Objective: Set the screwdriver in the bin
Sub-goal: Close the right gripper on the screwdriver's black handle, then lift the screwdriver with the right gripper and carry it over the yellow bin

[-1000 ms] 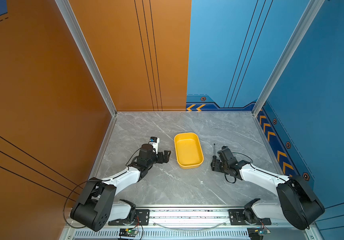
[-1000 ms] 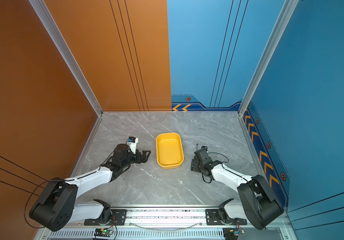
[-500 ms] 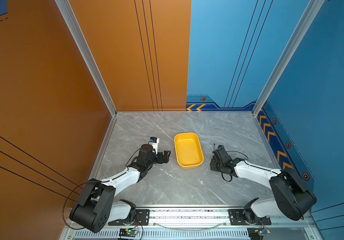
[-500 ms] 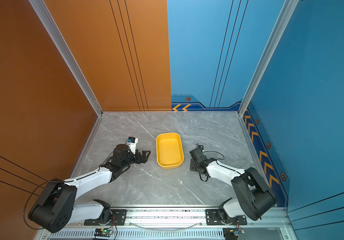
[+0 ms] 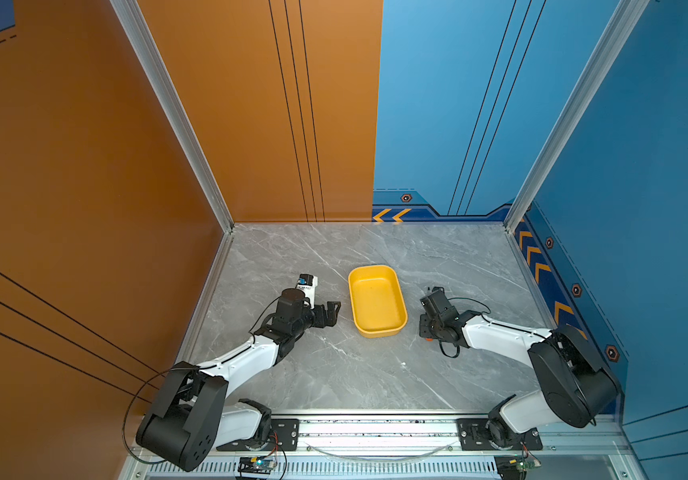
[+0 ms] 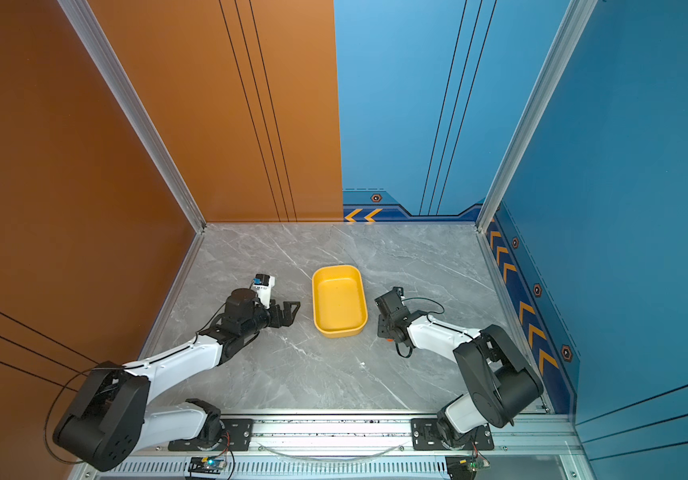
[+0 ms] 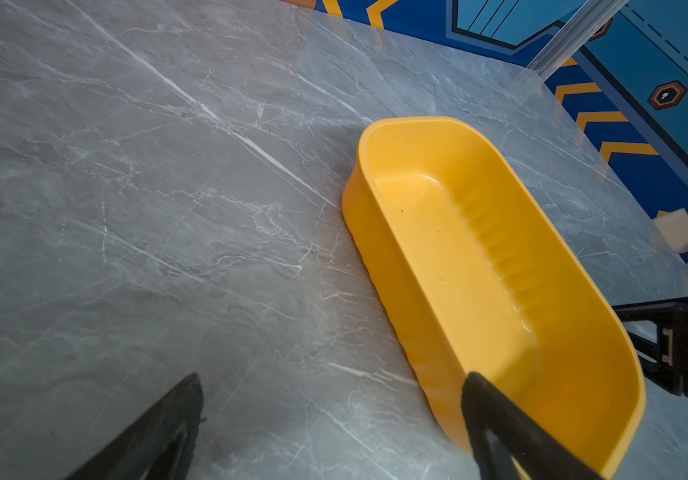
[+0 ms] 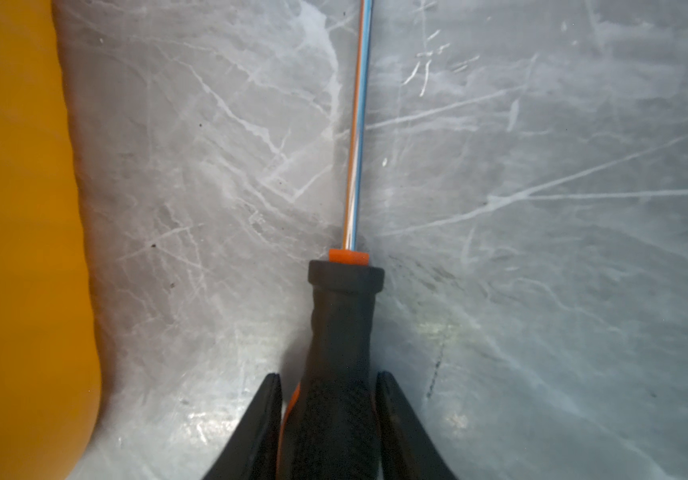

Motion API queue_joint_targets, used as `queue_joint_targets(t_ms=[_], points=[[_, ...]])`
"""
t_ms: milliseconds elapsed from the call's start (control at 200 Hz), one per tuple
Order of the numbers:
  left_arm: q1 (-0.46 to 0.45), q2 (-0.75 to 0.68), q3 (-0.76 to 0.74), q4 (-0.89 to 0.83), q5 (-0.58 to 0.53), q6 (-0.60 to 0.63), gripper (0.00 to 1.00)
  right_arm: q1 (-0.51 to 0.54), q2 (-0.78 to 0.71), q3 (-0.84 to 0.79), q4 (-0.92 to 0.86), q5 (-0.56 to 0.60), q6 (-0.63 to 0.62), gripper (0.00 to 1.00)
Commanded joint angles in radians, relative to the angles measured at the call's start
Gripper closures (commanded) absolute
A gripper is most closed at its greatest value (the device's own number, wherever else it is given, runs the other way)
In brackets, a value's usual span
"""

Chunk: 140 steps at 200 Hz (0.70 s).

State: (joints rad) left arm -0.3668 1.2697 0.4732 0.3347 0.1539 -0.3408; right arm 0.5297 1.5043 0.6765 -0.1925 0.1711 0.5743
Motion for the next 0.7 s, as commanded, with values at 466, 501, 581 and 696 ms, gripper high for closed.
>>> queue_joint_targets(t_ms=[466, 501, 581, 696], points=[[0.005, -0.007, -0.003, -0.028, -0.024, 0.016, 0.02, -0.019, -0.067, 0.003, -0.068, 0.005, -0.012, 0.84], [0.005, -0.007, -0.004, -0.028, -0.024, 0.016, 0.02, -0.020, -0.074, 0.003, -0.070, 0.002, -0.012, 0.84], [0.005, -0.007, -0.004, -0.028, -0.023, 0.016, 0.02, -0.025, -0.093, 0.004, -0.080, -0.005, -0.012, 0.85], [0.007, -0.010, -0.005, -0.028, -0.024, 0.017, 0.02, -0.028, -0.141, 0.017, -0.108, -0.011, -0.013, 0.85]])
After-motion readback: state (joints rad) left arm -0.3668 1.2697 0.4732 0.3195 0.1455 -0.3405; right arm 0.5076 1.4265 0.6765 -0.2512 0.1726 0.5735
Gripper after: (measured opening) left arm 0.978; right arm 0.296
